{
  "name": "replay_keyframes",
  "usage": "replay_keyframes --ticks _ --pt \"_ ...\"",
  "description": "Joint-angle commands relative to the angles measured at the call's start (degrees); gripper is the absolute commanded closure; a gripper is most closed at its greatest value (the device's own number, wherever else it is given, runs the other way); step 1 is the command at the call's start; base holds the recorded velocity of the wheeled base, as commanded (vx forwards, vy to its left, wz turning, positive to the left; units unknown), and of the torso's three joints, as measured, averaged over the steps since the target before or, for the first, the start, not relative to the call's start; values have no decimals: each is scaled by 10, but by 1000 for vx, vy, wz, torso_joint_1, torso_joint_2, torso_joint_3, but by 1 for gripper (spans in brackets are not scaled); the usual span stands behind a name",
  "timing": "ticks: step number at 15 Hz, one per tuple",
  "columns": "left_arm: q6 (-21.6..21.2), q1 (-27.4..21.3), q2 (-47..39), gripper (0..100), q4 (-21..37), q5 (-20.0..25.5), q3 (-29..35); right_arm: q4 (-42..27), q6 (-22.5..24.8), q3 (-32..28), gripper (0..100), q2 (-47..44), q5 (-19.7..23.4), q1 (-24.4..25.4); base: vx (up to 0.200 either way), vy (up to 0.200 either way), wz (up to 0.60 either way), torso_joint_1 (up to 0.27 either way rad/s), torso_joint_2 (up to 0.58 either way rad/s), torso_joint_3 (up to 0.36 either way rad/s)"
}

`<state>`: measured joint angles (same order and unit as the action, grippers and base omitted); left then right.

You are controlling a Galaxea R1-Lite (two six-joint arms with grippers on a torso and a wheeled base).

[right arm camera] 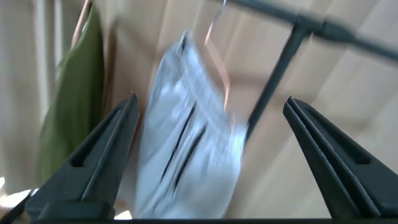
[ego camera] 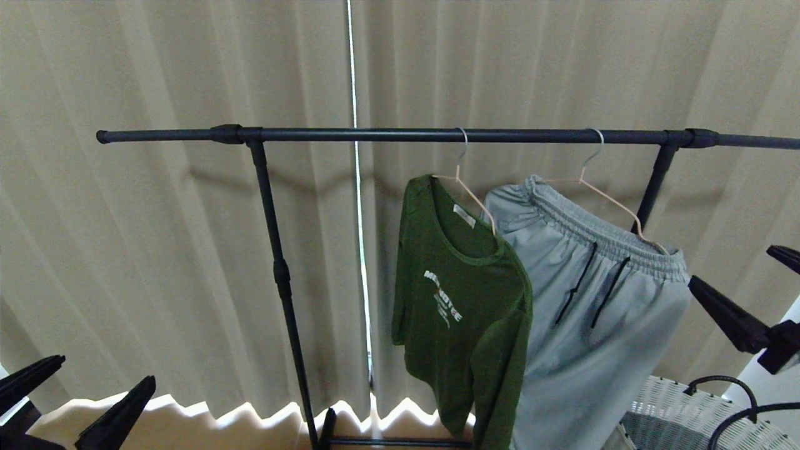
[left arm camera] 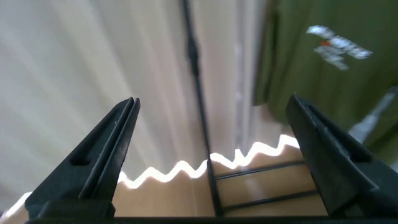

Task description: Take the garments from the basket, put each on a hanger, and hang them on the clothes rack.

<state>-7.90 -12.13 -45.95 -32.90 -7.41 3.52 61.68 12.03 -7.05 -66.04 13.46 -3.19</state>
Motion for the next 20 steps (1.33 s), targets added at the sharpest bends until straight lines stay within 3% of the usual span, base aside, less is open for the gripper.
replay_keyframes --ticks 1,4,5,6,7,8,9,13,20 --pt "0 17 78 0 32 0 -35 -70 0 45 0 98 -1 -1 0 0 0 0 0 0" --pt "13 16 196 0 166 1 -35 -269 0 51 0 228 -2 -23 0 0 0 0 0 0" --pt "17 14 218 0 190 1 -35 -307 0 48 0 252 -2 -30 0 0 0 0 0 0" --pt "27 16 261 0 249 -4 -35 -429 0 35 0 326 -2 -53 0 0 0 0 0 0" --pt "43 17 270 0 259 -6 -35 -481 0 27 0 359 -2 -62 0 0 0 0 0 0" --pt "74 17 278 0 272 -5 -35 -600 0 -2 0 428 -2 -76 0 0 0 0 0 0" --pt "83 21 280 0 285 -7 -35 -662 0 -17 0 472 -2 -77 0 0 0 0 0 0" --pt "95 90 306 0 318 -36 -30 -753 0 -13 0 575 -10 -77 0 0 0 0 0 0" --pt "99 140 419 0 326 -36 -32 -749 -3 4 0 602 6 -74 0 0 0 0 0 0"
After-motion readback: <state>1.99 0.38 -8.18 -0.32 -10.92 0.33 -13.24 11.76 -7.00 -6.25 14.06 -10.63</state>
